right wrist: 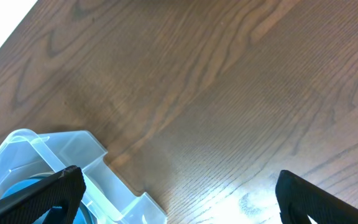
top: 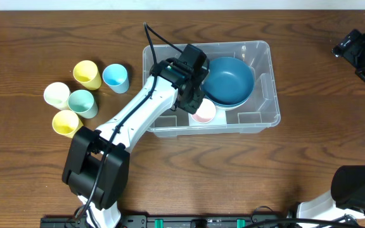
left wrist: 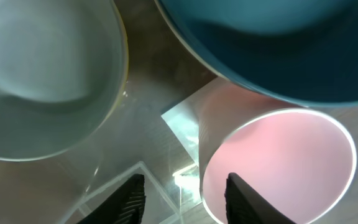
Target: Pack container
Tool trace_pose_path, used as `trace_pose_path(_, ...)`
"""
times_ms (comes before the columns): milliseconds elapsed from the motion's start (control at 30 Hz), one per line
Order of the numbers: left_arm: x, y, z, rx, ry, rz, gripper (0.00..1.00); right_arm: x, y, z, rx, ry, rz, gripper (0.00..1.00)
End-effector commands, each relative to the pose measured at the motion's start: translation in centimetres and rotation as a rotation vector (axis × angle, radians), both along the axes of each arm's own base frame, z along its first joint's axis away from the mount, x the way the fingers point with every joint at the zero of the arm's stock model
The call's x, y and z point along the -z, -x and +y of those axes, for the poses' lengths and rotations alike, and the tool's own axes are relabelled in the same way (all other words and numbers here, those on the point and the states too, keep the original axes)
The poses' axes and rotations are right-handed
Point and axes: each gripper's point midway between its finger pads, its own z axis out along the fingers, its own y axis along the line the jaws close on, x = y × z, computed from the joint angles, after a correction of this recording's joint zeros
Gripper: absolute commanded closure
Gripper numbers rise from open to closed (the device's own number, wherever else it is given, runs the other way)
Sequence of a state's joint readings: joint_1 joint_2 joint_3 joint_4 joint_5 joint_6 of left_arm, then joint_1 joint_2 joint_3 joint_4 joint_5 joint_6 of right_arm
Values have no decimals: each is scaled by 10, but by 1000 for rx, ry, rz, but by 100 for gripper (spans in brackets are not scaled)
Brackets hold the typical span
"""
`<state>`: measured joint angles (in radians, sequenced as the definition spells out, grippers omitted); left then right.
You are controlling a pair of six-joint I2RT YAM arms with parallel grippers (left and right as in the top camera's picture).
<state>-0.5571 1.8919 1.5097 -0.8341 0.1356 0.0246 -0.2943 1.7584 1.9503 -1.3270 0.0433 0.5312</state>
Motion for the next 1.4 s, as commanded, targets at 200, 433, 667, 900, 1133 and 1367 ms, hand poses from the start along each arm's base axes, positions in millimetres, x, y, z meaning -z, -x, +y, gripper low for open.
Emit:
trace_pose_path(200,11,4,1,-4,-3,33,75,-10,2,-2,16,8,-26,1)
trace_pose_path(433,12,4,-6,-16,27,42,75,-10,2,-2,16,8,-26,1)
trace_pose_path(667,23,7,-8,-14,29,76,77,-10,2,-2,16,8,-26,1)
trace_pose_path(900,24,7,-8,-15,26,80,91,-10,2,-2,16,8,-26,1)
trace_pose_path(1133,25,12,-5,-16,14,99,91,-10,2,-2,16,8,-26,1)
trace_pose_path(1367,26,16,-2,-25,4,118,94,-10,2,-2,16,8,-26,1)
